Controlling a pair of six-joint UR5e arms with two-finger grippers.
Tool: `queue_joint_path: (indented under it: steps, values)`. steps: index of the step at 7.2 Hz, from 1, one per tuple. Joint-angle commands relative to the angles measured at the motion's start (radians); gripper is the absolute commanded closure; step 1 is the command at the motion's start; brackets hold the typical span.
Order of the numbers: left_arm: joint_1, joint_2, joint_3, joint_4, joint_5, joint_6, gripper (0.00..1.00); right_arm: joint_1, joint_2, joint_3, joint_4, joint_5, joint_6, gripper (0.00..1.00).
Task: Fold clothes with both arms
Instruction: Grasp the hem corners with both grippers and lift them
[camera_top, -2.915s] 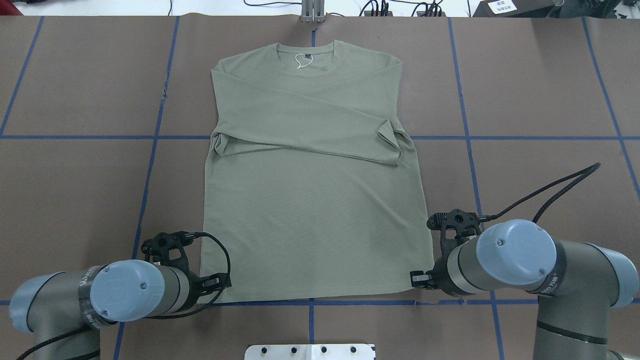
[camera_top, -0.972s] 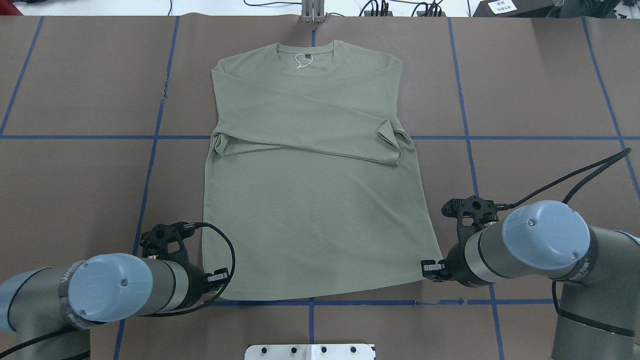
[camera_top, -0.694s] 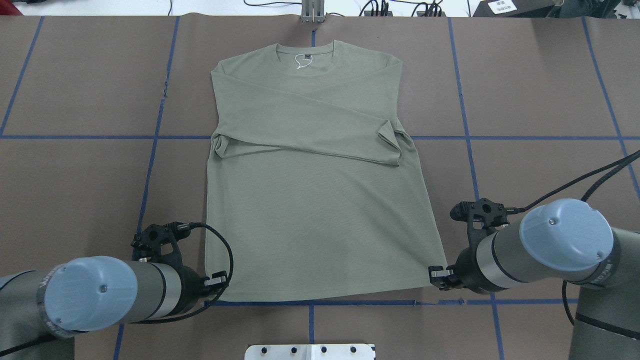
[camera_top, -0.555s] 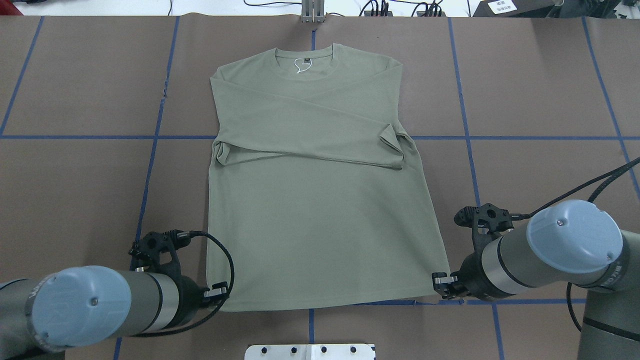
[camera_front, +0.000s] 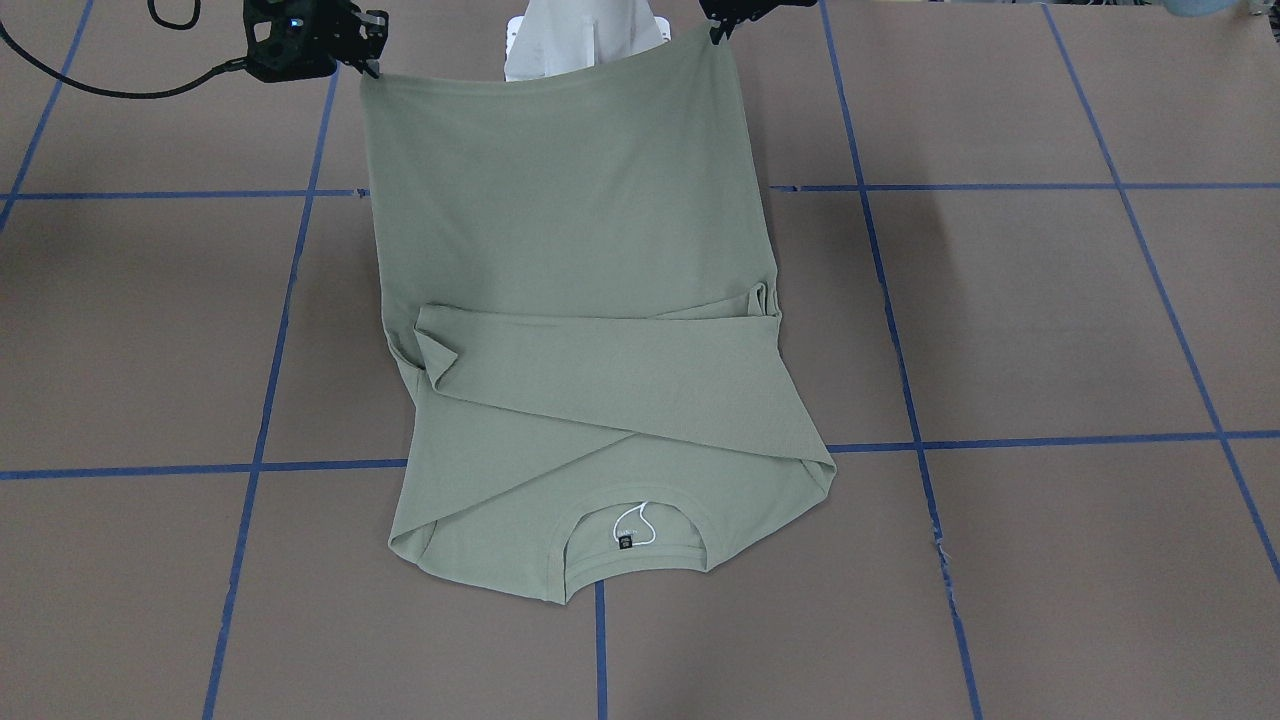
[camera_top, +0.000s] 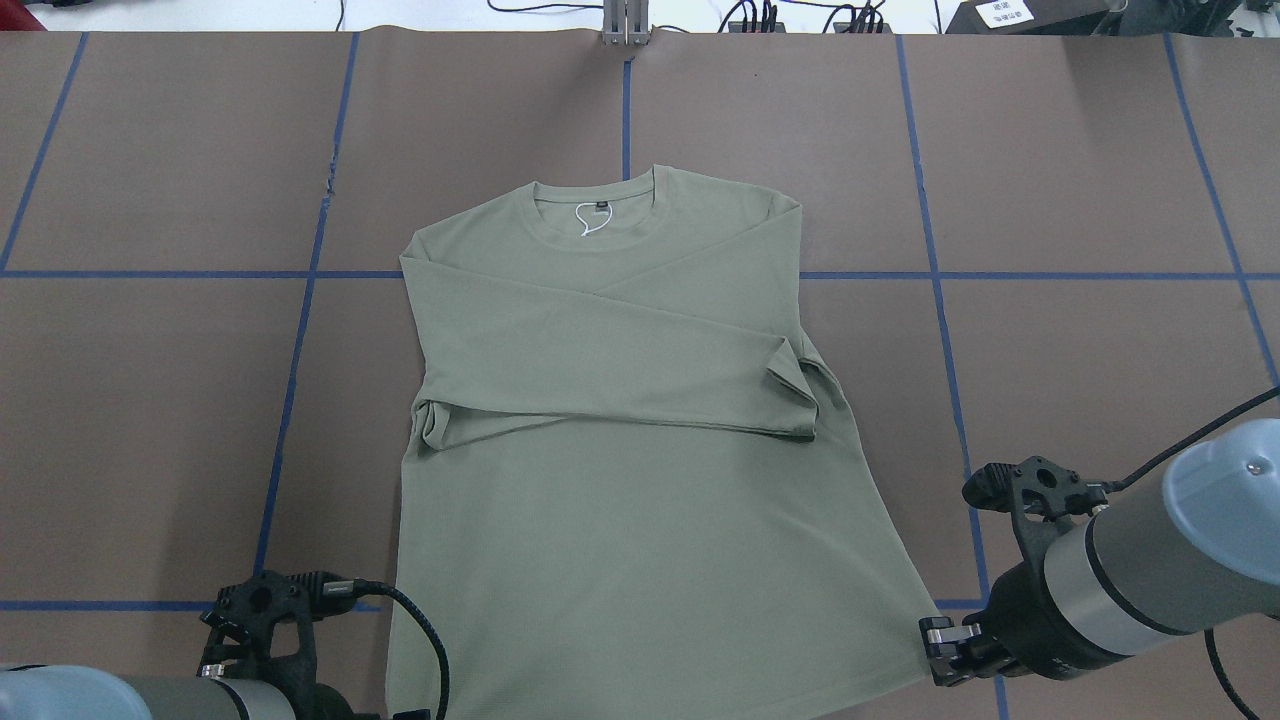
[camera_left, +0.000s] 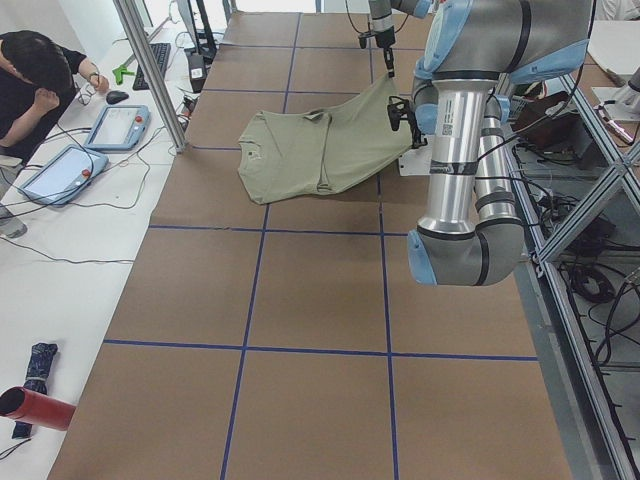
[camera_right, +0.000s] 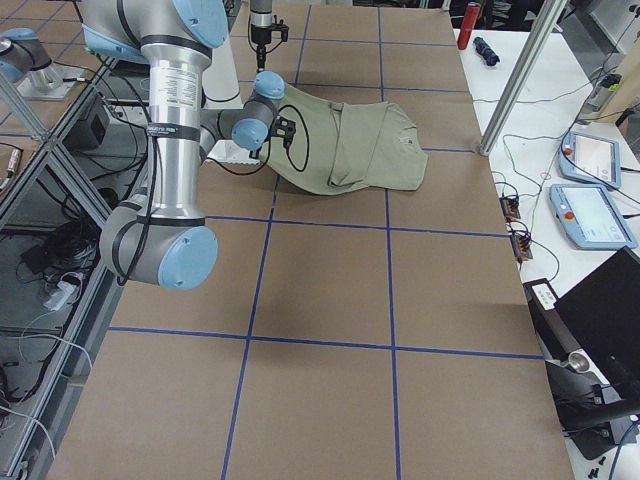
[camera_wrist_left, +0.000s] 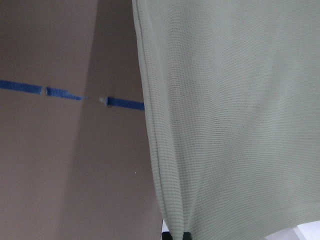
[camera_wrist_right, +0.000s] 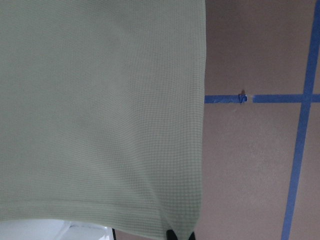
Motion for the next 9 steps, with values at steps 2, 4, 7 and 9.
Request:
queue_joint_path:
  steps: [2, 4, 7, 9]
  values:
    - [-0.059, -0.014, -0.008, 0.015, -0.01, 0.005, 1.0, 0.121, 0.065, -0.035, 0.003, 0.011, -0.013, 1.0]
    - [-0.207, -0.051, 0.016, 0.015, -0.01, 0.024, 1.0, 0.223, 0.206, -0.139, 0.002, 0.006, -0.014, 1.0]
    - [-0.43, -0.084, 0.15, 0.007, -0.073, 0.181, 1.0, 0.358, 0.335, -0.279, 0.005, -0.001, -0.015, 1.0]
    - [-0.494, -0.149, 0.252, 0.004, -0.074, 0.191, 1.0, 0.447, 0.448, -0.397, 0.006, 0.0, -0.017, 1.0]
